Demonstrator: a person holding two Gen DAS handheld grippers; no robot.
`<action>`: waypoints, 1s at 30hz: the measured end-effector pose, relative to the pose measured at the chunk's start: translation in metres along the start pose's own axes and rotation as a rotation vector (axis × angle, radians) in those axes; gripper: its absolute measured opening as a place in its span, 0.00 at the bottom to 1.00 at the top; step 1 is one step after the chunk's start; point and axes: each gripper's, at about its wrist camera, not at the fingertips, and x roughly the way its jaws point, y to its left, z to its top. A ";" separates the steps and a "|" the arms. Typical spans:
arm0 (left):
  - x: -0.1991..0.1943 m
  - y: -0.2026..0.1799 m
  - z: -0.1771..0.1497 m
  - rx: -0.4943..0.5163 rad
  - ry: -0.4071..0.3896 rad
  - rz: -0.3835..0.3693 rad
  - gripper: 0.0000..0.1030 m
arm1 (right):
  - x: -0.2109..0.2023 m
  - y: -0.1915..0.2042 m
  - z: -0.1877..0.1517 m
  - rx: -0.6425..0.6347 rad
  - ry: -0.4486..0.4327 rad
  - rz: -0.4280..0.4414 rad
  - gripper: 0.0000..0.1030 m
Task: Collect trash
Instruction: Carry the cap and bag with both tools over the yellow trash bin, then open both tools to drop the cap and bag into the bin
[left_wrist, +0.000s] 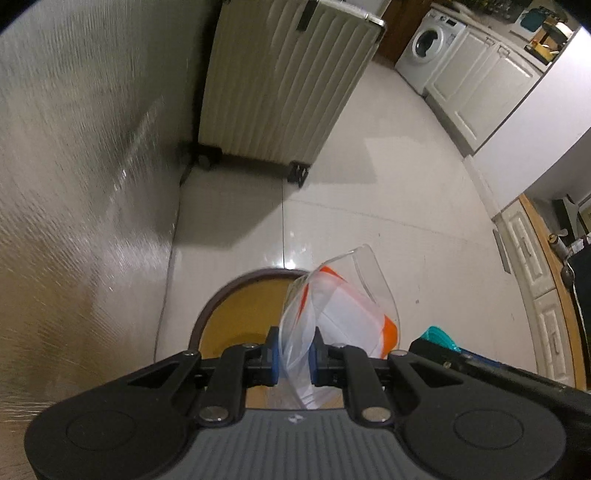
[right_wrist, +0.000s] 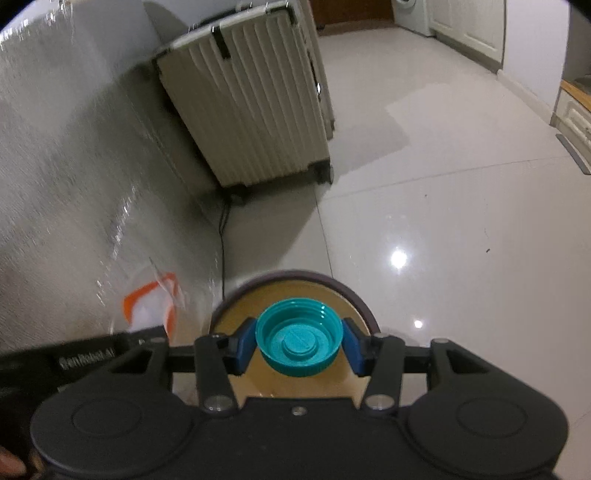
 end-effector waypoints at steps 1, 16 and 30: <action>0.004 0.002 0.000 -0.006 0.013 -0.002 0.15 | 0.006 -0.001 -0.002 -0.014 0.010 0.002 0.49; 0.051 0.033 -0.004 -0.069 0.115 0.048 0.15 | 0.063 -0.002 -0.015 -0.092 0.120 -0.020 0.49; 0.056 0.030 0.001 -0.047 0.113 0.064 0.38 | 0.073 -0.005 -0.016 -0.138 0.138 -0.067 0.64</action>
